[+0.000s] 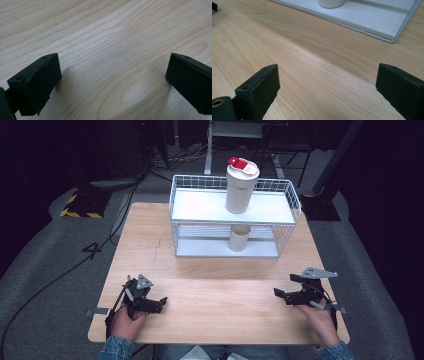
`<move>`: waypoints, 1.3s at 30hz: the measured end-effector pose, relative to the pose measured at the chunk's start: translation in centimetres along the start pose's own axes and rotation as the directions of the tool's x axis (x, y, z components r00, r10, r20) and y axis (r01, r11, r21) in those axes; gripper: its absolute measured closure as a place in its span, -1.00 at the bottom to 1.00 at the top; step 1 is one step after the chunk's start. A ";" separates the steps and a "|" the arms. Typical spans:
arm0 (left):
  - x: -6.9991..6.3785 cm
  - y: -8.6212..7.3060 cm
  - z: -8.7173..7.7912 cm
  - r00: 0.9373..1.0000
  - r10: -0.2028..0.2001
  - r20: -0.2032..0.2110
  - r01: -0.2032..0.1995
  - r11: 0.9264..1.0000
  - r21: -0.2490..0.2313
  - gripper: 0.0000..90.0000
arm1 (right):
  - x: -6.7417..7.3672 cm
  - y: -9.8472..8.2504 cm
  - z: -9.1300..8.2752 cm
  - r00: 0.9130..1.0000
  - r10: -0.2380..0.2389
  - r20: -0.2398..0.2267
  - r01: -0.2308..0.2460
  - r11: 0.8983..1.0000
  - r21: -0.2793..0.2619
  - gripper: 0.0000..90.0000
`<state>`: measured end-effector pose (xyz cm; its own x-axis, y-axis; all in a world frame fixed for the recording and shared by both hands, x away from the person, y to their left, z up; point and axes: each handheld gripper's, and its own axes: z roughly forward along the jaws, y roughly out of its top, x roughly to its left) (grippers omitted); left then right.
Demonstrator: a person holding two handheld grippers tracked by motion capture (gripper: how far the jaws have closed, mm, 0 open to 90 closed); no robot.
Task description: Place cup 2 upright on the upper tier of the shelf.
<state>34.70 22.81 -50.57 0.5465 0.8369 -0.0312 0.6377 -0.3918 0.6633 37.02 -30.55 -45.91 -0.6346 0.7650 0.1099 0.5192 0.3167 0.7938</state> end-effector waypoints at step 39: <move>0.0 0.0 0.0 1.000 -0.001 -0.003 0.001 1.000 -0.002 -0.99 | -0.5 -3.9 2.5 0.989 -0.037 0.145 0.019 0.992 0.126 -0.94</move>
<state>34.71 22.80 -50.58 0.5442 0.8384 -0.0298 0.6372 -0.3900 0.6647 36.74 -30.72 -50.57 -0.5638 0.8259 -0.0077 0.5751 0.3993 0.7140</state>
